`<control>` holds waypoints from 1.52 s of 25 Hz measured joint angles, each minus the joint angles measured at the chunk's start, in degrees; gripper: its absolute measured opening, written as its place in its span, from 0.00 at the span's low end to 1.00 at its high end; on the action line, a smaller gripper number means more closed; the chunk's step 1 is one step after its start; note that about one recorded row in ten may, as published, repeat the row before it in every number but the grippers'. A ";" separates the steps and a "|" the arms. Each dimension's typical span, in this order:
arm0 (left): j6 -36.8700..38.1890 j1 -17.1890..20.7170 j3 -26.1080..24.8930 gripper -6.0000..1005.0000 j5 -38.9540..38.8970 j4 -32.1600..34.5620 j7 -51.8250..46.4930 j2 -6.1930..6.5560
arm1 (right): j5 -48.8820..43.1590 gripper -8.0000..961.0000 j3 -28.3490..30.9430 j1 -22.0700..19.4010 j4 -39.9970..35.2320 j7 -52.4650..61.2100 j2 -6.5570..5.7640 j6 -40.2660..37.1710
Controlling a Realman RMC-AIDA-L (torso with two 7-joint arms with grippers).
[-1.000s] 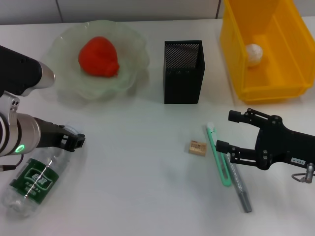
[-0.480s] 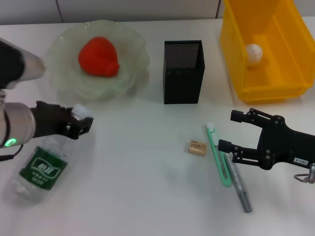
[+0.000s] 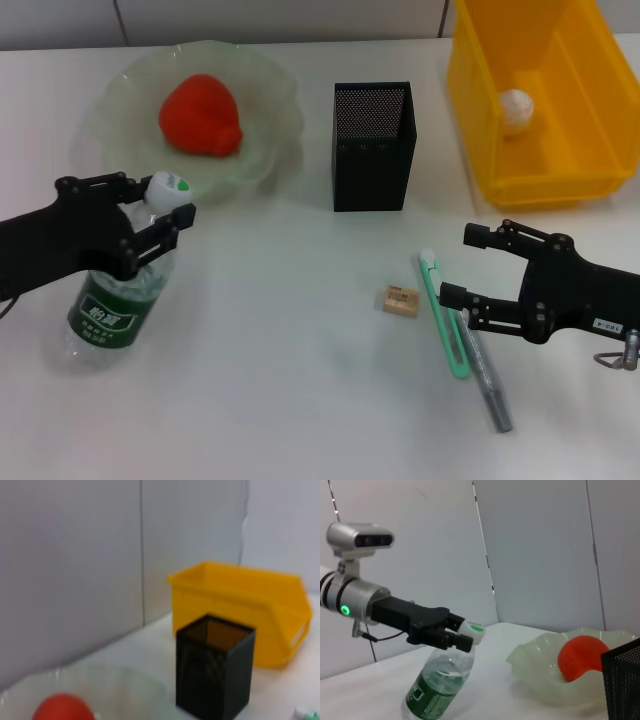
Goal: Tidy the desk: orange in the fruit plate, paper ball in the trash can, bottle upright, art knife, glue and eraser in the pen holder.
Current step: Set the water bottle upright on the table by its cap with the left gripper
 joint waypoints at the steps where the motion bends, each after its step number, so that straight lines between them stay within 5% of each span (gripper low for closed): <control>1: 1.90 -0.26 -1.76 0.44 -3.96 -3.57 5.42 -0.03 | 0.00 0.86 0.02 0.02 0.00 0.02 0.00 0.00; 9: 15.59 -4.79 -13.22 0.44 -15.16 -20.83 20.93 -0.03 | 0.00 0.87 -0.19 0.38 -0.15 0.79 0.00 0.39; 38: 17.36 -9.04 -14.65 0.52 -17.70 -26.81 25.96 -0.23 | 0.01 0.86 -0.22 0.80 0.23 1.01 0.00 0.28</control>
